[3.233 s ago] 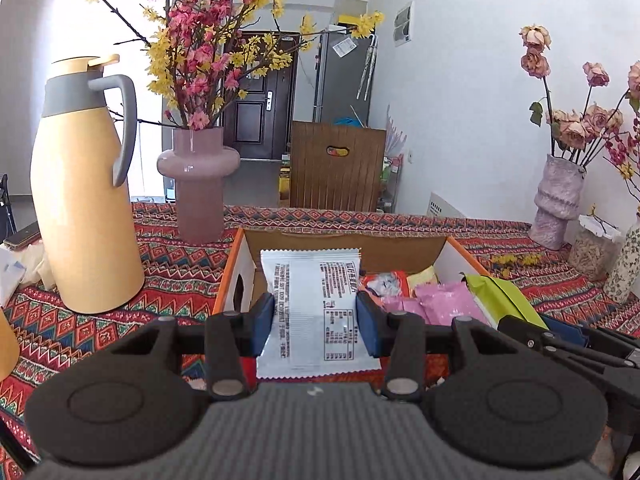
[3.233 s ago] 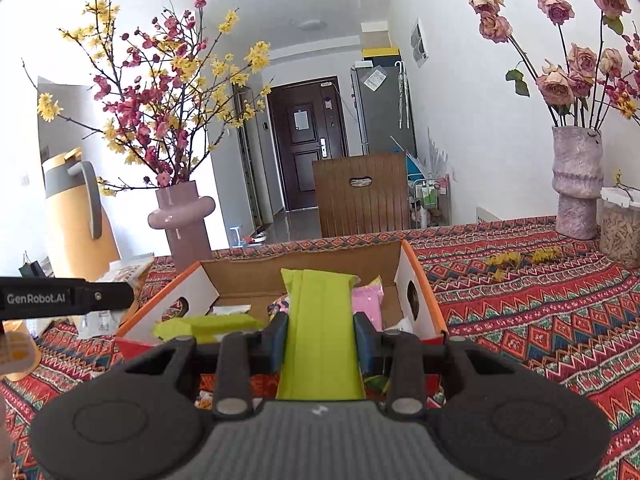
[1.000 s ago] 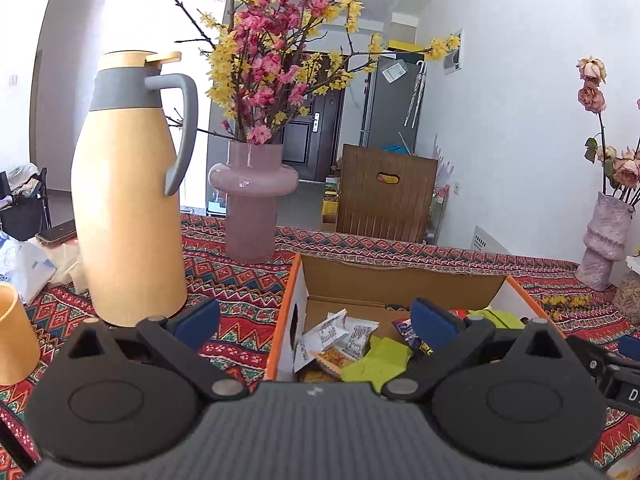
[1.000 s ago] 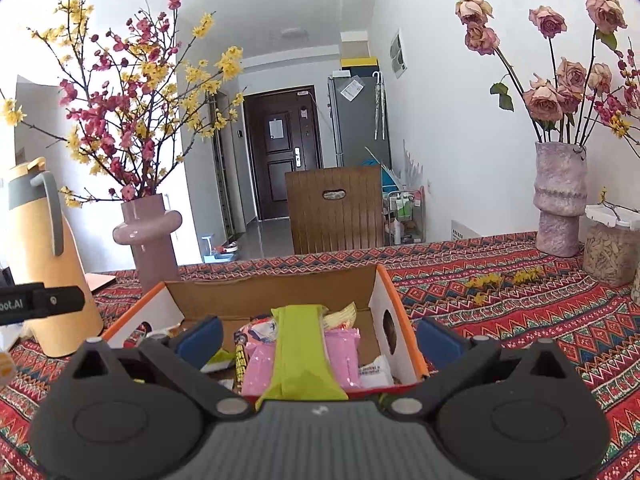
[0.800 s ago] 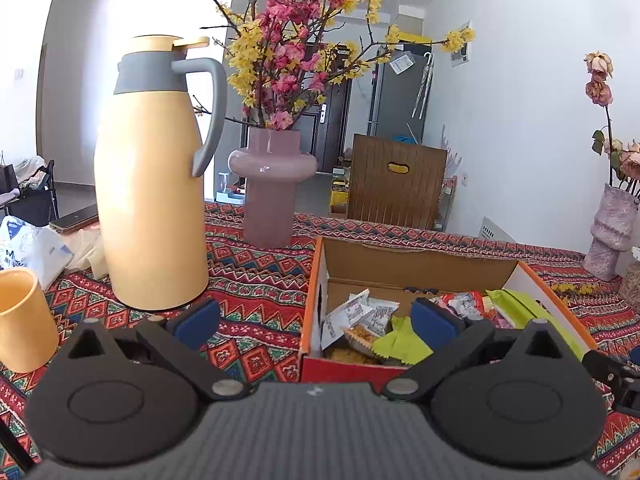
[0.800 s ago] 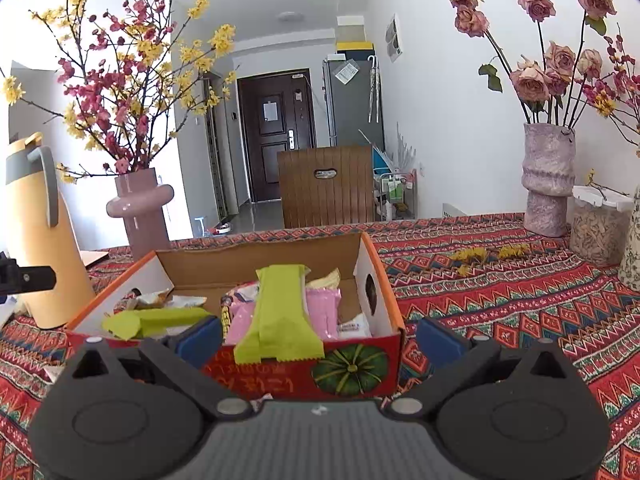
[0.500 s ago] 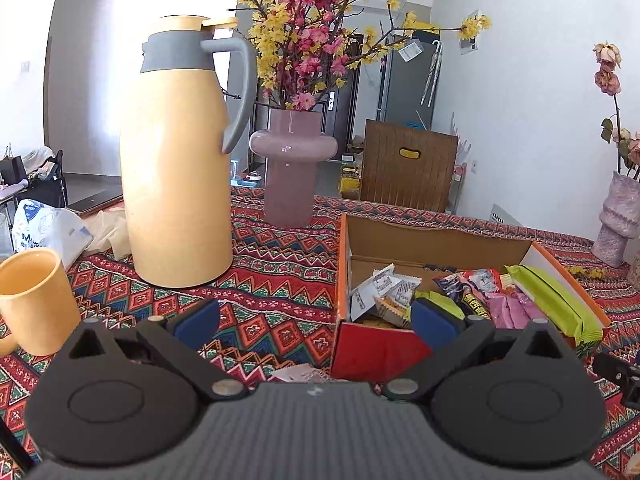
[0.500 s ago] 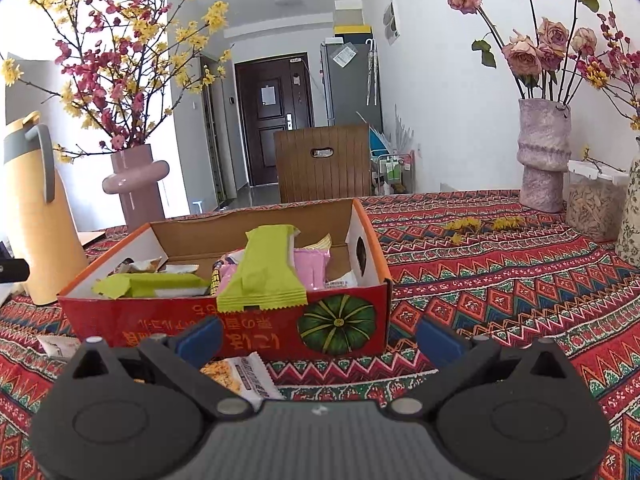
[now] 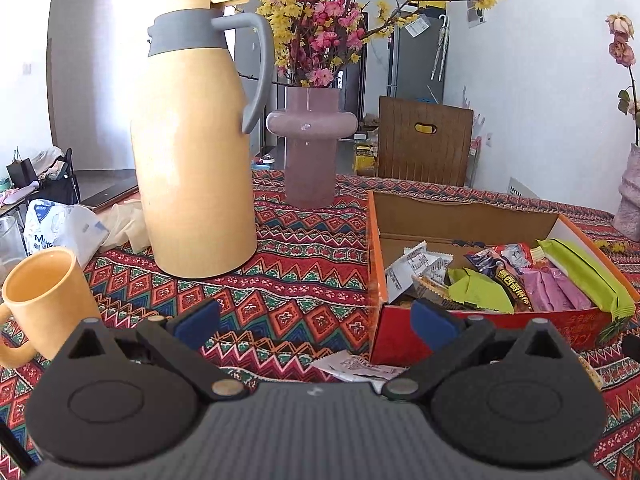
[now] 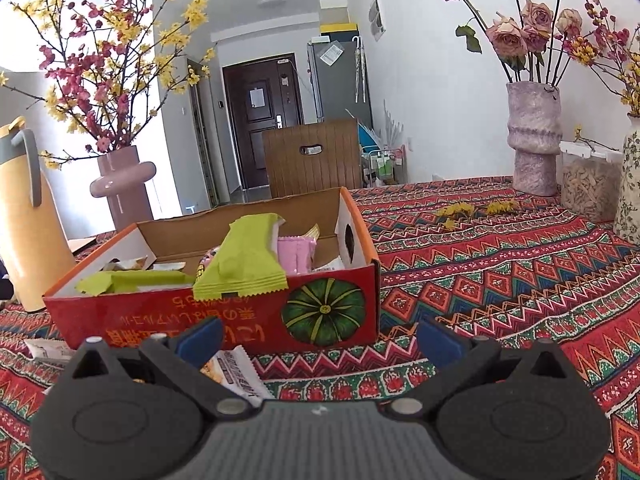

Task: Organize snacks
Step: 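Withdraw both grippers from the box back over the snack pile, then grasp a white packet from the table with the left gripper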

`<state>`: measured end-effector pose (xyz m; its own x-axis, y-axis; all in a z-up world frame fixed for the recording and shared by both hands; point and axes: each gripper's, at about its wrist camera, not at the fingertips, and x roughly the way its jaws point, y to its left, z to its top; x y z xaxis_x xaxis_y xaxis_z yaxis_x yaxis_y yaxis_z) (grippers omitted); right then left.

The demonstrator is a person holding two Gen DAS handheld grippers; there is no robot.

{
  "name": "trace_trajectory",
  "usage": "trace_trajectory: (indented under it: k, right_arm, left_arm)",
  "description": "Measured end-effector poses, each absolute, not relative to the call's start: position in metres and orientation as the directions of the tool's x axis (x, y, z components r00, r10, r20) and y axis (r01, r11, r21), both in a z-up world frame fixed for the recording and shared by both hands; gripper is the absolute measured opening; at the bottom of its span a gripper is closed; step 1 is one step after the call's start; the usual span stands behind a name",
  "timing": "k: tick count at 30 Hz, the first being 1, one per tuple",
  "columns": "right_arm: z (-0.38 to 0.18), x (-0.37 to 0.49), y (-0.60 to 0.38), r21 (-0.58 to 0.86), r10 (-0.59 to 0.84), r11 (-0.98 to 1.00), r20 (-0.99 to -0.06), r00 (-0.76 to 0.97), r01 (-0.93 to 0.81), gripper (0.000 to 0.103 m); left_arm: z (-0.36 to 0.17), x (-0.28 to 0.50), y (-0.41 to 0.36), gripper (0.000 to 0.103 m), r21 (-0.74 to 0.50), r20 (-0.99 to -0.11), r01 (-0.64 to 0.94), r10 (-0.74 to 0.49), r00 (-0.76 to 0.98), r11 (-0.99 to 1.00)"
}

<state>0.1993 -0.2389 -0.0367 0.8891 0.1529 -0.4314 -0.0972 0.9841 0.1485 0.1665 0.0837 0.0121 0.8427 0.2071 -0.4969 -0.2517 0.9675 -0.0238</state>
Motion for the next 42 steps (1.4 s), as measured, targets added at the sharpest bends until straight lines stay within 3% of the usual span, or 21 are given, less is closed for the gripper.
trace_trajectory:
  k: [8,16,22,27,36,39,42]
  right_arm:
    - [-0.036,0.199,-0.241,0.172,0.171,0.979,-0.424,0.889,-0.106,0.103]
    - [-0.036,0.198,-0.243,0.186,0.181,0.976,-0.419,0.890,-0.111,0.103]
    - [-0.036,0.198,-0.244,0.193,0.188,0.974,-0.419,0.888,-0.115,0.103]
    - [-0.036,0.197,-0.244,0.193,0.188,0.974,-0.417,0.889,-0.115,0.103]
    - [-0.036,0.198,-0.243,0.188,0.182,0.976,-0.421,0.888,-0.111,0.103]
    - [-0.036,0.198,-0.242,0.184,0.179,0.977,-0.424,0.888,-0.109,0.103]
    - [-0.037,0.199,-0.242,0.180,0.176,0.978,-0.425,0.888,-0.107,0.103]
  left_arm:
    - [-0.008,0.189,0.075,0.103,-0.013,-0.608,-0.155,0.115,0.786,0.988]
    - [-0.032,0.212,0.053,0.103,0.071,-0.662,-0.093,0.116,0.740,0.993]
    - [-0.038,0.208,0.056,0.080,0.055,-0.670,-0.067,0.087,0.737,0.996]
    - [-0.042,0.191,0.062,0.068,0.022,-0.682,-0.059,0.058,0.729,0.998]
    - [-0.043,0.157,0.053,0.067,0.008,-0.665,-0.029,0.027,0.746,1.000]
    - [-0.041,0.151,0.052,0.081,-0.001,-0.661,-0.033,0.024,0.750,0.999]
    - [-0.038,0.150,0.049,0.087,0.000,-0.649,-0.028,0.022,0.760,1.000]
